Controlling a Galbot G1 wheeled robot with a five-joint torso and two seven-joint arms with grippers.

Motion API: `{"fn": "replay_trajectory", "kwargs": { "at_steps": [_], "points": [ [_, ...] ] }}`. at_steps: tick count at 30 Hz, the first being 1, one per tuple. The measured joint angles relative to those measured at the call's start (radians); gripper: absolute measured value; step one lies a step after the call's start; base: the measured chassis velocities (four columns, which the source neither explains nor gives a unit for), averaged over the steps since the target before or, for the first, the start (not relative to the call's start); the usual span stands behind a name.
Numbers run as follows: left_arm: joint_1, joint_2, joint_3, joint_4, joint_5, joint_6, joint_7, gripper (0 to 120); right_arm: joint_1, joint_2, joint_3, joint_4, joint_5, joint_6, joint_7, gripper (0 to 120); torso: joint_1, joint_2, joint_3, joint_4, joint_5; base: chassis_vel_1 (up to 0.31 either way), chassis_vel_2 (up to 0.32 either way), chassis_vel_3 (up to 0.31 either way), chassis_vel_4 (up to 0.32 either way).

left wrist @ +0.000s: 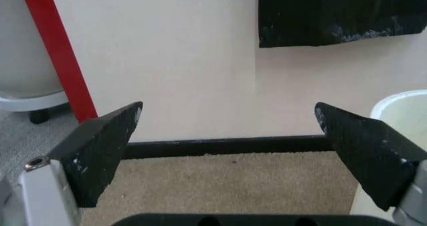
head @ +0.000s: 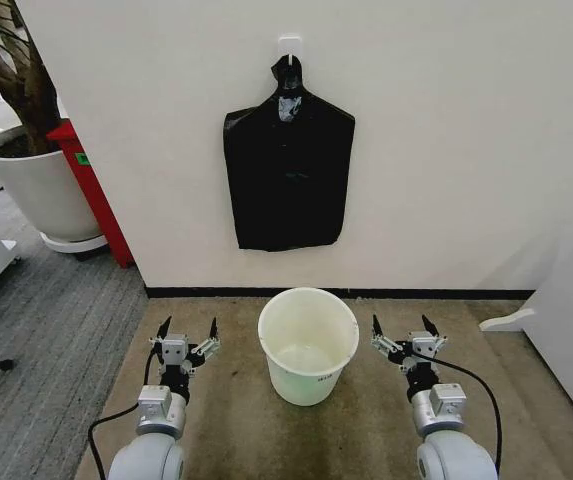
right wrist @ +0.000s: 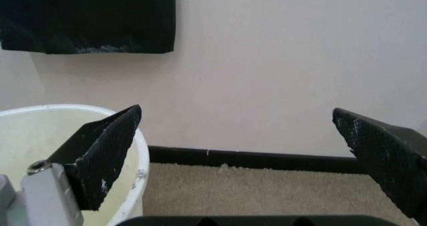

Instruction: Place the garbage bag over the trash bin.

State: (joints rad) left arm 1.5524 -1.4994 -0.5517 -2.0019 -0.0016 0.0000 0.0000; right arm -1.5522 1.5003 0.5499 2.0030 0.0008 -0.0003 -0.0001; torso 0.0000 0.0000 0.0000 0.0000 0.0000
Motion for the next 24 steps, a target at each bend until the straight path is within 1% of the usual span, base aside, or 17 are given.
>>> {"fn": "replay_trajectory", "kwargs": {
  "at_steps": [3,7,8,15,16,17,18,20,23,24],
  "points": [
    [0.022,0.009,-0.017,-0.036,-0.022,0.004,-0.001,100,-0.021,0.006,0.002,0.045,0.010,-0.009,-0.002,100,0.000,0.000,0.000,-0.0001,0.0000,0.000,0.000,0.000,0.000],
    [0.085,0.036,-0.066,-0.136,-0.086,0.018,-0.011,100,-0.081,0.025,0.008,0.174,0.042,-0.035,-0.011,100,0.000,0.000,0.000,0.0001,-0.0001,0.000,0.000,0.000,0.000],
    [0.085,0.036,-0.066,-0.136,-0.086,0.018,-0.011,100,-0.081,0.025,0.008,0.174,0.042,-0.035,-0.011,100,0.000,0.000,0.000,0.0001,-0.0001,0.000,0.000,0.000,0.000],
    [0.194,0.082,-0.151,-0.311,-0.199,0.042,-0.026,100,-0.189,0.058,0.021,0.402,0.099,-0.083,-0.028,100,0.000,0.000,0.000,0.0000,-0.0001,0.000,0.000,0.000,0.000],
    [0.194,0.082,-0.151,-0.311,-0.199,0.042,-0.026,100,-0.189,0.058,0.021,0.402,0.099,-0.083,-0.028,100,0.000,0.000,0.000,0.0000,-0.0001,0.000,0.000,0.000,0.000],
    [0.207,0.088,-0.161,-0.331,-0.212,0.045,-0.028,100,-0.202,0.062,0.022,0.429,0.107,-0.089,-0.030,100,0.000,0.000,0.000,0.0001,-0.0001,0.000,0.000,0.000,0.000],
    [0.223,0.095,-0.173,-0.357,-0.228,0.048,-0.030,100,-0.210,0.063,0.022,0.447,0.135,-0.106,-0.031,100,0.000,0.000,0.000,-0.0004,-0.0008,0.000,0.000,0.000,0.000],
    [0.249,0.106,-0.193,-0.398,-0.254,0.053,-0.034,100,-0.214,0.063,0.018,0.448,0.168,-0.127,-0.031,100,0.000,0.000,0.000,0.0000,0.0001,0.000,0.000,0.000,0.000],
    [0.301,0.128,-0.233,-0.481,-0.308,0.065,-0.041,100,-0.211,0.060,0.014,0.440,0.181,-0.136,-0.031,100,0.000,0.000,0.000,0.0001,0.0000,0.000,0.000,0.000,0.000],
    [0.301,0.128,-0.233,-0.481,-0.308,0.065,-0.041,100,-0.211,0.060,0.014,0.440,0.181,-0.136,-0.031,100,0.000,0.000,0.000,0.0001,0.0000,0.000,0.000,0.000,0.000]
  ]
}}
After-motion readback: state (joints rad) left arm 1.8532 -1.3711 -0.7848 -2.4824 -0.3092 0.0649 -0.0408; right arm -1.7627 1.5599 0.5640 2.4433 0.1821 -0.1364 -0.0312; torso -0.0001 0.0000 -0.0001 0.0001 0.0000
